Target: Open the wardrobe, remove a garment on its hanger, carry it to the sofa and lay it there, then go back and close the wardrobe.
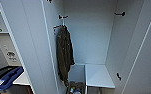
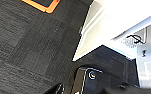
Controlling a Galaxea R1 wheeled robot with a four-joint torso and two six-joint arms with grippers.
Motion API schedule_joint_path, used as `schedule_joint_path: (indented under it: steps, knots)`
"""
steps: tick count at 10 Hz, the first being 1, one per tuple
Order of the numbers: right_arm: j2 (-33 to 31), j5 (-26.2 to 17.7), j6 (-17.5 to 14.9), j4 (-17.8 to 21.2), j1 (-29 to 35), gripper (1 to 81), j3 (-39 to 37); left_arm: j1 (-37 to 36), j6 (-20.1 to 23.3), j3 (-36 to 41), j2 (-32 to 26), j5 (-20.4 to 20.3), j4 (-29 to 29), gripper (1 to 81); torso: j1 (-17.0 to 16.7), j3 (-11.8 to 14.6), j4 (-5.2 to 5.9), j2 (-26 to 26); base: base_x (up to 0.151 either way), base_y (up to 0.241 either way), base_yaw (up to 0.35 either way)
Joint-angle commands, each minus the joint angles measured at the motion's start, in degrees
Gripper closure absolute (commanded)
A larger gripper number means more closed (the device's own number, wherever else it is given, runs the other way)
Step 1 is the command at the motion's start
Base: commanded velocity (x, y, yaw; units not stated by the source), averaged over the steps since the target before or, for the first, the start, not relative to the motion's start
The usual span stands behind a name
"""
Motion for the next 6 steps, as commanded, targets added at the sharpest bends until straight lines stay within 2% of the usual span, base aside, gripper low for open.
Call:
schedule_joint_path:
  steps: [1, 4, 5, 6]
  knots:
    - [-6.5, -1.6, 7.1, 0.8, 7.6, 1.0, -3.1, -8.6, -8.6, 0.1, -8.1, -0.8, 0.8, 1.0, 0.0, 0.0, 0.0, 0.0, 0.0, 0.0, 0.0]
    - [-7.5, -2.1, 15.8, 0.8, 11.8, 1.0, -3.6, -16.6, -16.7, 0.1, -10.2, 0.2, 1.3, 1.0, 0.0, 0.0, 0.0, 0.0, 0.0, 0.0, 0.0]
    - [-9.0, -2.1, 17.7, 0.7, 13.2, 1.0, -1.4, -19.2, -17.9, 0.3, -10.6, 0.6, 1.3, 1.0, 0.0, 0.0, 0.0, 0.0, 0.0, 0.0, 0.0]
    - [-10.6, -2.3, 17.9, 0.7, 14.8, 1.0, 2.6, -22.2, -19.2, 1.3, -11.0, 3.2, 1.4, 1.0, 0.0, 0.0, 0.0, 0.0, 0.0, 0.0, 0.0]
